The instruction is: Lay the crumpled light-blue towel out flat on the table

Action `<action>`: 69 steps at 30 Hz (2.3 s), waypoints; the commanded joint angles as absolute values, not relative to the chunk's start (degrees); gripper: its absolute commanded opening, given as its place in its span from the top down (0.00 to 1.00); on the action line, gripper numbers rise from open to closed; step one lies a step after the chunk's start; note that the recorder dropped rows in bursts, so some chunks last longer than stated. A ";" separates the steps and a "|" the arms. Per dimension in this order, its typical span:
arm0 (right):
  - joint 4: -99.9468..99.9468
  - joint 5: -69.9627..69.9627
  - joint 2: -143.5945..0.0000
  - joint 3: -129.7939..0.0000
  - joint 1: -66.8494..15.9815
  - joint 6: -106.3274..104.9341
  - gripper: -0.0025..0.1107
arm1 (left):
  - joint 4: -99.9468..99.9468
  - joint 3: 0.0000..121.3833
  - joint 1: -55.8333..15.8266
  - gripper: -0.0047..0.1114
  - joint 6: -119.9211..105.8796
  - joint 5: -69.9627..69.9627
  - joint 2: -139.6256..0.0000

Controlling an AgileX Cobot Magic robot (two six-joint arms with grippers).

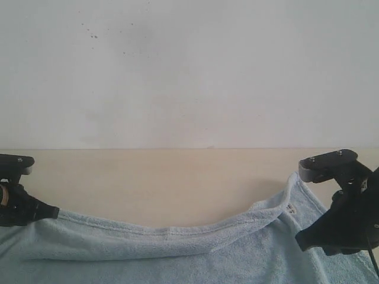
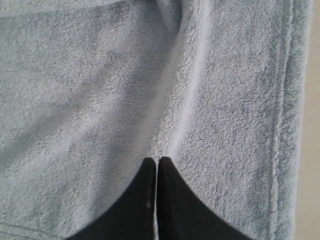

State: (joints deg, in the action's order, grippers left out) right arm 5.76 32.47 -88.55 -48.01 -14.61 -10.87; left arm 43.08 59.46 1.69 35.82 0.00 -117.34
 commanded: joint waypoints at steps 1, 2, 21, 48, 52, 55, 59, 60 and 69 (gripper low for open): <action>7.33 34.76 -87.20 -47.97 -14.50 -12.60 0.98 | 43.36 64.02 1.72 0.66 36.34 -4.88 -117.16; 7.33 34.96 -86.71 -47.97 -14.50 -12.60 0.98 | 43.36 64.95 1.72 0.61 36.34 -6.36 -116.76; -7.75 33.18 -81.91 -44.71 -14.39 -5.39 0.98 | 27.33 52.30 -1.47 0.70 40.00 -2.80 -98.76; -7.66 27.07 -79.66 -35.21 -14.29 -0.38 0.98 | 11.10 28.02 -9.90 0.70 24.75 -31.78 -30.86; -7.22 24.63 -79.66 -33.36 -14.29 1.34 0.98 | 0.00 28.02 -9.90 0.70 15.19 -38.67 -27.65; -7.22 24.52 -79.66 -33.36 -14.29 1.45 0.98 | -6.86 28.02 -9.90 0.70 9.12 -43.24 -26.69; -7.22 24.75 -79.66 -33.36 -14.29 1.45 0.98 | -13.40 27.89 -9.90 0.70 3.92 -46.05 -26.69; -7.22 25.04 -79.66 -33.36 -14.29 1.45 0.98 | -15.05 27.61 -9.90 0.70 3.03 -46.30 -26.69; -7.22 26.70 -79.66 -33.36 -14.29 1.10 0.98 | -20.46 25.60 -9.90 0.70 0.00 -45.07 -26.69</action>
